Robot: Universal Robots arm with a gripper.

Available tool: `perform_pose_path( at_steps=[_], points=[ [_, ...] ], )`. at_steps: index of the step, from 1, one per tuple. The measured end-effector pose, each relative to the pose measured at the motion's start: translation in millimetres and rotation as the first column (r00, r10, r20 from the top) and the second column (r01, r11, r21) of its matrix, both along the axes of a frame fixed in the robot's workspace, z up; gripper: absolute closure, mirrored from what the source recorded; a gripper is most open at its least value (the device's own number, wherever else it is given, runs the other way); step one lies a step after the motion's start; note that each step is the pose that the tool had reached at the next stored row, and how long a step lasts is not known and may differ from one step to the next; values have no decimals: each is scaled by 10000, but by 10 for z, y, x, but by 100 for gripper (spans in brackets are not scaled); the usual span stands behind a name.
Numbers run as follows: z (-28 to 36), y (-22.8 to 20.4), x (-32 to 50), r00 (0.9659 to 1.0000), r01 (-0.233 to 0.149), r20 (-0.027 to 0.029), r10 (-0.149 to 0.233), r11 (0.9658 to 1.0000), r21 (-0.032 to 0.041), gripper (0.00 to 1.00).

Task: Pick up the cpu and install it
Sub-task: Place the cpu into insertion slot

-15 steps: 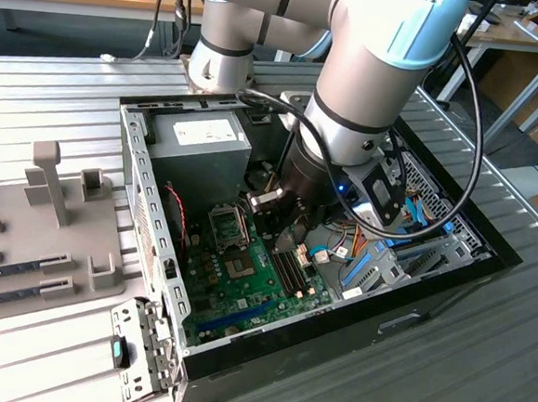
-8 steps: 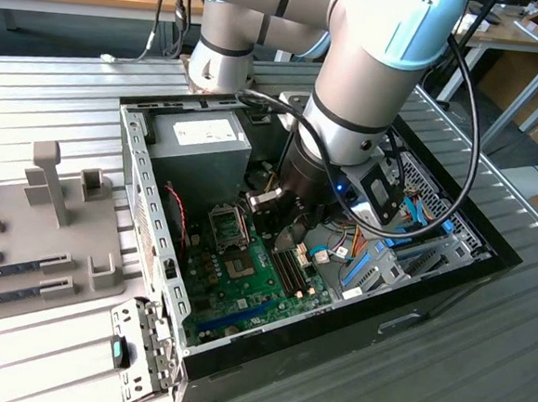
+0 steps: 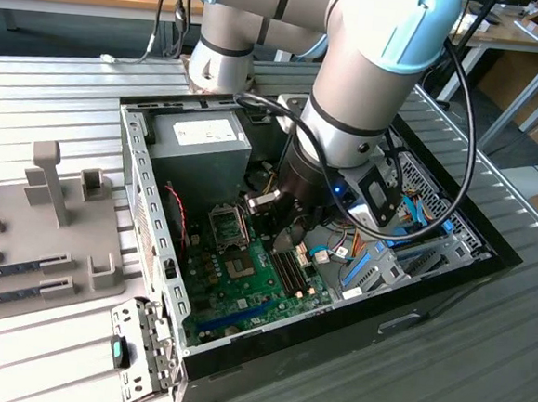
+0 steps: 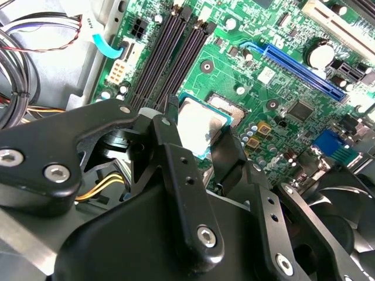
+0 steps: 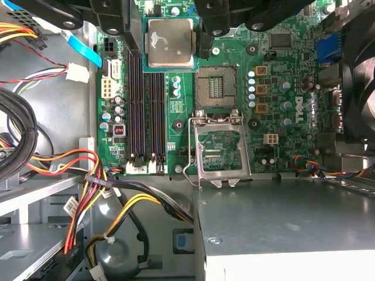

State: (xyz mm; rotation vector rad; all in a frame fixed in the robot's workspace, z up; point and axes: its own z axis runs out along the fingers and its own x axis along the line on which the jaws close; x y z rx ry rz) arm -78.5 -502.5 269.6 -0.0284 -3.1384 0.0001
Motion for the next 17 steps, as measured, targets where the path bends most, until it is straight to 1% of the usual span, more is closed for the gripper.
perform_pose_path(
  at_steps=[5,8,10,11,12,13,15,17],
  points=[
    [-13,1,-38,10000,-1,0,1,10000,0,53],
    [-22,1,-83,10000,-22,0,22,10000,1,53],
    [-25,1,-87,9998,-223,-1,223,9998,-1,53],
    [-30,1,-88,9991,-419,0,419,9991,1,53],
    [-34,1,-88,9981,-614,0,614,9981,3,53],
    [-43,5,-91,9961,-878,0,878,9961,1,53],
    [-68,33,-128,9957,-932,0,932,9957,2,53],
    [-96,66,-190,9957,-931,1,931,9957,3,53]
  ],
)
